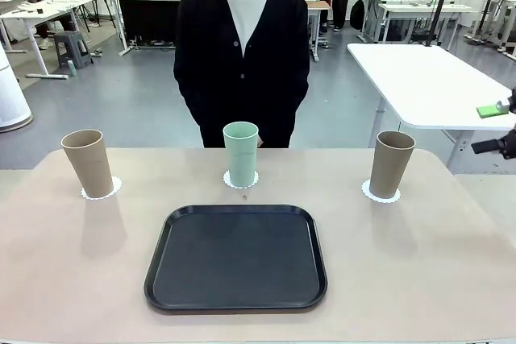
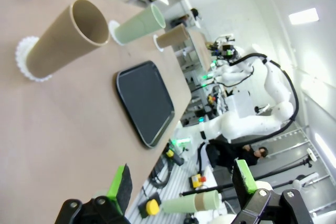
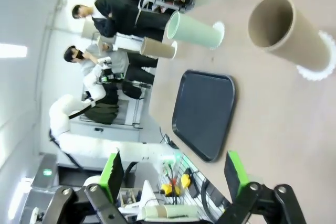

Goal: Place coasters on the table and set cups on them.
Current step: Take one Reusable plastic cup from the Flat Tray and place it on a coaster set by the human.

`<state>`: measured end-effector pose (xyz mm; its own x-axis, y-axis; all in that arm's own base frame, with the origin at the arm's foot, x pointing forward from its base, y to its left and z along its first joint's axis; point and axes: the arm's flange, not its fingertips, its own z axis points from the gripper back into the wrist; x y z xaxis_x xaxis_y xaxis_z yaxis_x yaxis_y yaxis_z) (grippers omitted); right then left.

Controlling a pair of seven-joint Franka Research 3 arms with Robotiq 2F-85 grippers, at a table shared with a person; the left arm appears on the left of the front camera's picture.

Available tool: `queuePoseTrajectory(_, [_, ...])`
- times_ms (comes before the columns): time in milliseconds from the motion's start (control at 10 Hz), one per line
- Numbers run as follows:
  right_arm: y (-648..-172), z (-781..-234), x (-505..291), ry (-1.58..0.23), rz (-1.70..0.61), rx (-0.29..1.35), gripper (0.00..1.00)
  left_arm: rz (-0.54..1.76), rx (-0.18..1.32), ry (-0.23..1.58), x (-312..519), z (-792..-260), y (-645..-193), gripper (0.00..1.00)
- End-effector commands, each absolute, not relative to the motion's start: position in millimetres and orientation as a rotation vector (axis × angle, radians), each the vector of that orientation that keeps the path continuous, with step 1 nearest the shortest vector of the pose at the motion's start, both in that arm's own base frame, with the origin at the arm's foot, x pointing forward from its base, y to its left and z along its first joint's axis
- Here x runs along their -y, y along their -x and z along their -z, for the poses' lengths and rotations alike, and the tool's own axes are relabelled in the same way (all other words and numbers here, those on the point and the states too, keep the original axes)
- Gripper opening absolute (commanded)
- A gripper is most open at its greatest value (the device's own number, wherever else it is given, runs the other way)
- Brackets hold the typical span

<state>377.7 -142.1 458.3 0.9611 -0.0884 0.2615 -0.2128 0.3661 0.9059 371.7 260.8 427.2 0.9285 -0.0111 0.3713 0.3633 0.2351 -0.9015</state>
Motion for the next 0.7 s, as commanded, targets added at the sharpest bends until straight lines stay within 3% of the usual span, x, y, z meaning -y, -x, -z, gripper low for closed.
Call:
queuePoseTrajectory(0, [-380,-453,157,-1.2,-0.094,0.279,1.0,0.265,0.317,1.311,-261,-429,-371,1.0])
queuePoseTrajectory(400, [-371,-451,170,-1.205,-0.042,0.331,1.0,0.265,0.317,1.311,-261,-429,-371,1.0])
queuePoseTrajectory(600, [-370,-445,168,-1.208,-0.061,0.283,1.0,0.265,0.317,1.311,-261,-429,-371,1.0])
